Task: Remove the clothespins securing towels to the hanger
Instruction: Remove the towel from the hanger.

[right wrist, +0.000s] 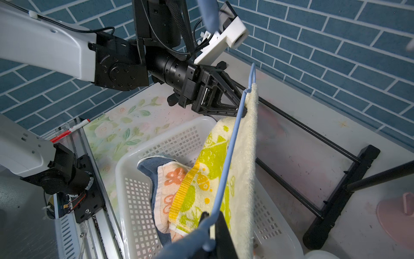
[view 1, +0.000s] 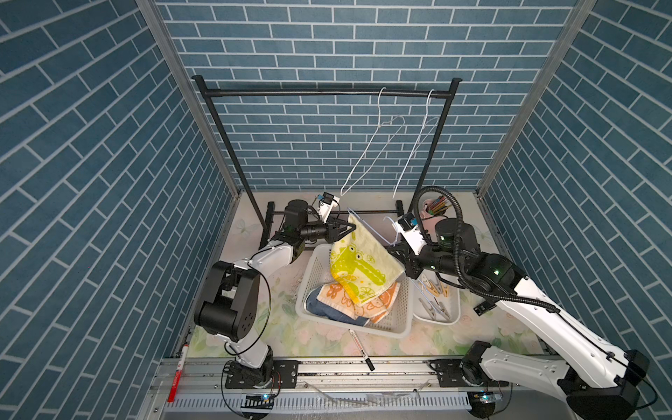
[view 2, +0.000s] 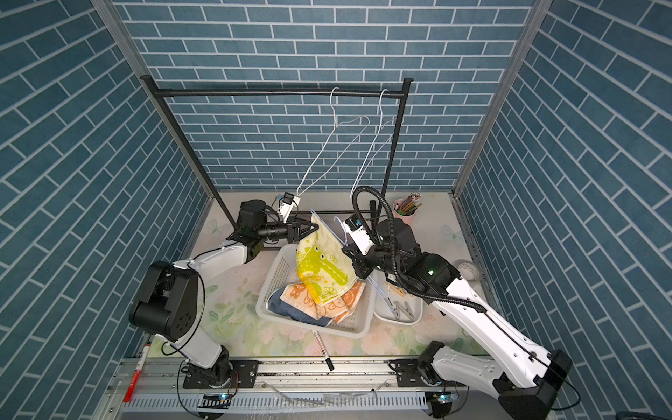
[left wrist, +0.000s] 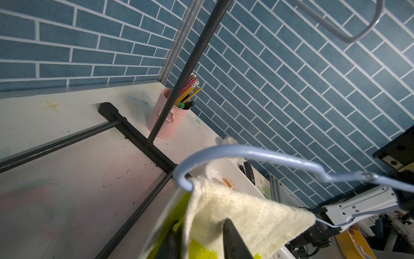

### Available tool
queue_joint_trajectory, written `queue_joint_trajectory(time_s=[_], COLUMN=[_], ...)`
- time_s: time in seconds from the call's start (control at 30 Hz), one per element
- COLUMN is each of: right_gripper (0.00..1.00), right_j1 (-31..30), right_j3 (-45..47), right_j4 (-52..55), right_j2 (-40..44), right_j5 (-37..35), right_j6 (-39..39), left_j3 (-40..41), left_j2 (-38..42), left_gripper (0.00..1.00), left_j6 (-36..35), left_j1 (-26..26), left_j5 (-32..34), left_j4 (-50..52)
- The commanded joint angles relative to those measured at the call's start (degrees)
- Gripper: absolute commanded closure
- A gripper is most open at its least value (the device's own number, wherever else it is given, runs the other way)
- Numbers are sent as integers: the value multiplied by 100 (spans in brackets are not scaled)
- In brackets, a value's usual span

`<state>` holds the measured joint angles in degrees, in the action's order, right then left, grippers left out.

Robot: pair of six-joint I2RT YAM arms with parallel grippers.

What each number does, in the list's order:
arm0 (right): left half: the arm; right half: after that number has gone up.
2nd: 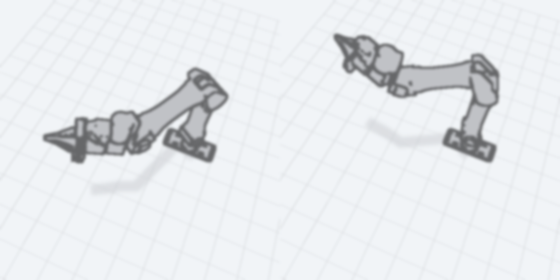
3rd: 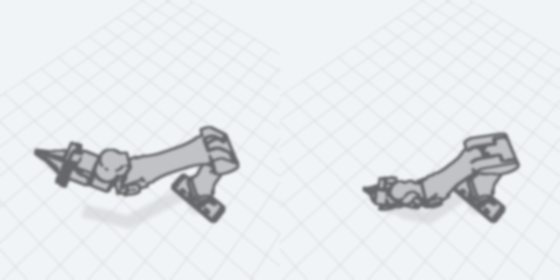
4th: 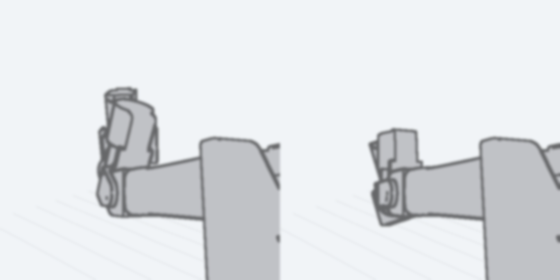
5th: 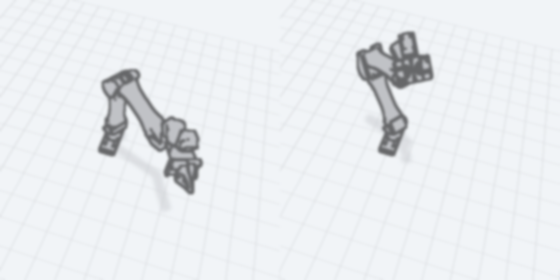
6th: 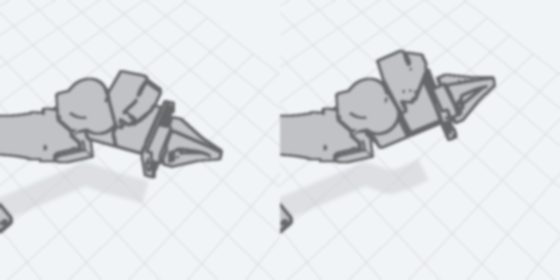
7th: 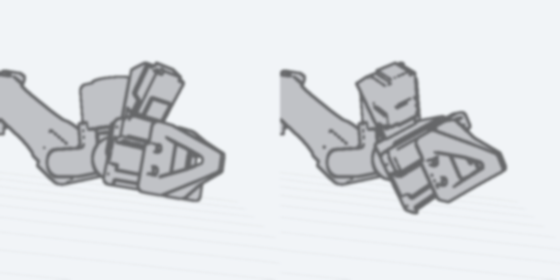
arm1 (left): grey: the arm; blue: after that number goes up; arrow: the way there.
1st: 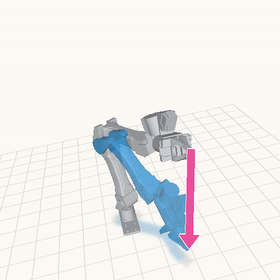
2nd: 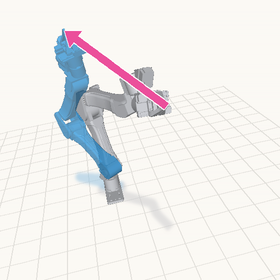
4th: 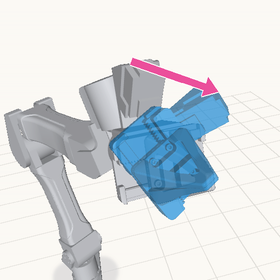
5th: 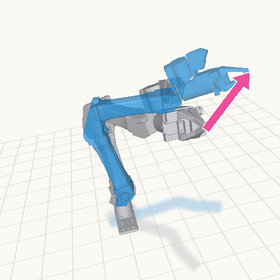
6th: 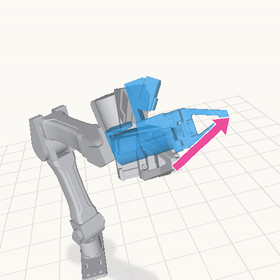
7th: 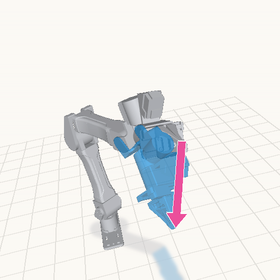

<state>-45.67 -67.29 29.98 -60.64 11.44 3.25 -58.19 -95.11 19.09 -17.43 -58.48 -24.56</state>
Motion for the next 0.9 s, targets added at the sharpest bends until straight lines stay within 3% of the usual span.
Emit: queue_joint_trajectory(time_s=[0.0,0.17,0.33,0.87], right_gripper=[100,100,100,100], right_j1=[28,24,31,53], right_j3=[65,75,39,0], right_j4=[-270,-224,7,518], right_j2=[24,28,8,-89], right_j5=[60,-55,-291,-996], right_j6=[203,185,166,298], left_j3=[-113,-105,9,-5], left_j2=[124,387,858,2966], left_gripper=[76,90,99,100], left_j6=[-321,-746,-1017,-1263], left_j1=[-25,-26,-28,-24], left_j5=[50,301,459,620], left_j4=[354,810,1034,1427])
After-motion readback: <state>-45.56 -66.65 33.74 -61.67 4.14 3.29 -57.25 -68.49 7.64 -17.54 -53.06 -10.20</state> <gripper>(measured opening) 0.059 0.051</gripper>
